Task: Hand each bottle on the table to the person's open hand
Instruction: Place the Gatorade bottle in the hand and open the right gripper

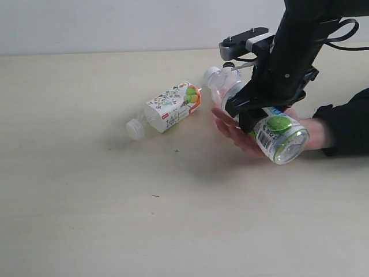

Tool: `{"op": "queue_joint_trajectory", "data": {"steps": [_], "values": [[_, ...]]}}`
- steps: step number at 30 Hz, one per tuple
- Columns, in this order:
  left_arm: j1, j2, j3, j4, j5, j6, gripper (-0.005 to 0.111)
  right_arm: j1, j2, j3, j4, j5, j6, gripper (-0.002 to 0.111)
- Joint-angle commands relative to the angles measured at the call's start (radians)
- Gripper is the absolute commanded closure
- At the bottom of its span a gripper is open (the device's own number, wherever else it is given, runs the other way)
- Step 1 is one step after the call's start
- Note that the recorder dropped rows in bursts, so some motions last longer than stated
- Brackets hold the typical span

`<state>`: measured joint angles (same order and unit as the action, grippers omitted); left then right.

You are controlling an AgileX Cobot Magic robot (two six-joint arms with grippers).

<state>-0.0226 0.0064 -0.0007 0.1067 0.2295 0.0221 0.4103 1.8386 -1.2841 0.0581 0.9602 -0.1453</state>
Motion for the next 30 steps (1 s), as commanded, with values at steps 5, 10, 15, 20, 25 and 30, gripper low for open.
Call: {"op": "queue_joint_trajectory", "data": {"steps": [5, 10, 15, 20, 25, 30], "values": [[0.002, -0.006, 0.001, -0.006, 0.002, 0.001, 0.106, -0.006, 0.037, 0.002, -0.005, 0.011, 0.020, 0.052], [0.002, -0.006, 0.001, -0.006, 0.002, 0.001, 0.106, -0.003, 0.031, 0.002, -0.006, 0.000, 0.020, 0.030], [0.002, -0.006, 0.001, -0.006, 0.002, 0.001, 0.106, -0.003, 0.012, 0.002, -0.006, -0.019, 0.020, 0.019], [0.002, -0.006, 0.001, -0.006, 0.002, 0.001, 0.106, -0.003, -0.048, 0.000, -0.006, -0.029, 0.016, 0.019], [0.002, -0.006, 0.001, -0.006, 0.009, 0.001, 0.106, -0.003, -0.153, 0.000, -0.006, -0.042, 0.016, 0.019], [0.002, -0.006, 0.001, -0.006, 0.009, 0.001, 0.106, -0.003, -0.315, 0.029, -0.006, -0.044, 0.016, 0.020]]}}
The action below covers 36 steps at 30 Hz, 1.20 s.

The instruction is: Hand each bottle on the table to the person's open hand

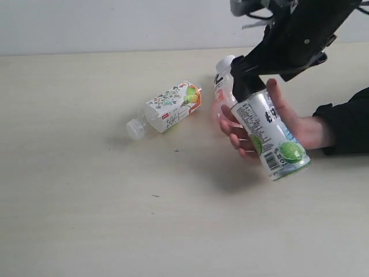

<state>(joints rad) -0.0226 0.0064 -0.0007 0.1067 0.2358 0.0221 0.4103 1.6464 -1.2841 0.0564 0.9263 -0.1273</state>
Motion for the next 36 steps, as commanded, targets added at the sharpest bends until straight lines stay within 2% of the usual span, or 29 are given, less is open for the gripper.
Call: {"op": "queue_joint_trajectory", "data": {"steps": [1, 4, 5, 7, 13, 14, 21, 24, 29, 36], "values": [[0.002, -0.006, 0.001, -0.006, 0.002, 0.001, 0.106, -0.003, -0.165, 0.047, -0.005, -0.020, -0.002, 0.021], [0.002, -0.006, 0.001, -0.006, 0.002, 0.001, 0.106, -0.003, -0.300, 0.132, -0.005, -0.060, -0.002, 0.029], [0.002, -0.006, 0.001, -0.006, 0.002, 0.001, 0.106, -0.003, -0.356, 0.173, -0.005, -0.077, -0.004, 0.035], [0.002, -0.006, 0.001, -0.006, 0.002, 0.001, 0.106, -0.003, -0.462, 0.260, 0.021, -0.095, -0.037, 0.050], [0.002, -0.006, 0.001, -0.006, 0.002, 0.001, 0.106, -0.003, -0.866, 0.600, 0.184, -0.188, -0.167, 0.106], [0.002, -0.006, 0.001, -0.006, 0.002, 0.001, 0.106, -0.003, -0.935, 0.654, 0.184, -0.225, -0.167, 0.108], [0.002, -0.006, 0.001, -0.006, 0.002, 0.001, 0.106, -0.003, -1.331, 0.884, 0.174, -0.563, -0.136, 0.108], [0.002, -0.006, 0.001, -0.006, 0.002, 0.001, 0.106, -0.003, -1.403, 0.947, 0.169, -0.564, -0.121, 0.108], [0.002, -0.006, 0.001, -0.006, 0.002, 0.001, 0.106, -0.003, -1.418, 1.041, 0.180, -0.659, 0.022, 0.108], [0.002, -0.006, 0.001, -0.006, 0.002, 0.001, 0.106, -0.003, -1.493, 1.057, 0.180, -0.656, 0.025, 0.108]]}}
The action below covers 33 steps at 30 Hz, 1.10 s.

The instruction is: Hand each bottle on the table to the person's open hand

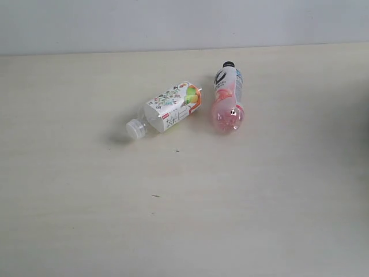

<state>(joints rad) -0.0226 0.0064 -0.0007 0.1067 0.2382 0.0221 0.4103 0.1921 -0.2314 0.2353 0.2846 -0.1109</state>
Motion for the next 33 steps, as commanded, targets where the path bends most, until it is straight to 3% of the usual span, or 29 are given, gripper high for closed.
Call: {"op": "queue_joint_trajectory", "data": {"steps": [1, 11, 33], "values": [[0.002, -0.006, 0.001, -0.006, 0.000, 0.001, 0.106, -0.003, -0.047, 0.005, 0.001, -0.004, 0.008, 0.108], [0.002, -0.006, 0.001, -0.006, 0.000, 0.001, 0.106, -0.003, -0.192, 0.005, -0.003, 0.019, 0.007, 0.108], [0.002, -0.006, 0.001, -0.006, 0.000, 0.001, 0.106, -0.003, -0.192, 0.005, -0.010, 0.046, 0.007, 0.108]]}}
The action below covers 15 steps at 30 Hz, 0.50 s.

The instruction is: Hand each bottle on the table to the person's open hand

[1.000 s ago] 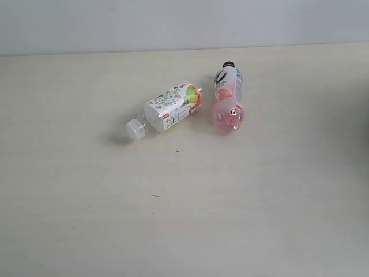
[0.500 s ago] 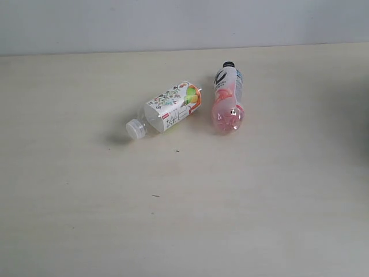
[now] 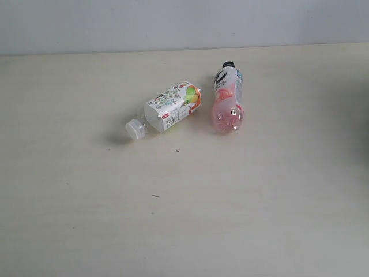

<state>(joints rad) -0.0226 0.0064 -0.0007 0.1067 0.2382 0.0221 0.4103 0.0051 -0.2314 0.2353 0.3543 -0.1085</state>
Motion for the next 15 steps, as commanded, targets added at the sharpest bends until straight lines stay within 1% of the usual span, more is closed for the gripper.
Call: {"op": "queue_joint_trajectory", "data": {"steps": [1, 4, 7, 9, 11, 13, 15], "values": [[0.002, -0.006, 0.001, -0.006, 0.000, 0.001, 0.106, -0.003, -0.005, 0.005, -0.010, -0.037, 0.004, 0.108], [0.002, -0.006, 0.001, -0.006, 0.000, 0.001, 0.106, -0.003, -0.005, 0.005, -0.010, -0.047, 0.004, 0.108], [0.002, -0.006, 0.001, -0.006, 0.000, 0.001, 0.106, -0.003, -0.005, 0.005, 0.064, 0.038, 0.002, 0.108], [0.002, -0.006, 0.001, -0.006, 0.000, 0.001, 0.106, -0.003, -0.005, 0.005, 0.085, -0.001, -0.003, 0.108], [0.002, -0.006, 0.001, -0.006, 0.000, 0.001, 0.106, -0.003, -0.005, 0.005, 0.032, -0.067, -0.003, 0.108], [0.002, -0.006, 0.001, -0.006, 0.000, 0.001, 0.106, -0.003, -0.005, 0.005, -0.074, -0.115, -0.003, 0.108], [0.002, -0.006, 0.001, -0.006, 0.000, 0.001, 0.106, -0.003, -0.005, 0.005, -0.112, -0.094, 0.005, 0.108]]}}
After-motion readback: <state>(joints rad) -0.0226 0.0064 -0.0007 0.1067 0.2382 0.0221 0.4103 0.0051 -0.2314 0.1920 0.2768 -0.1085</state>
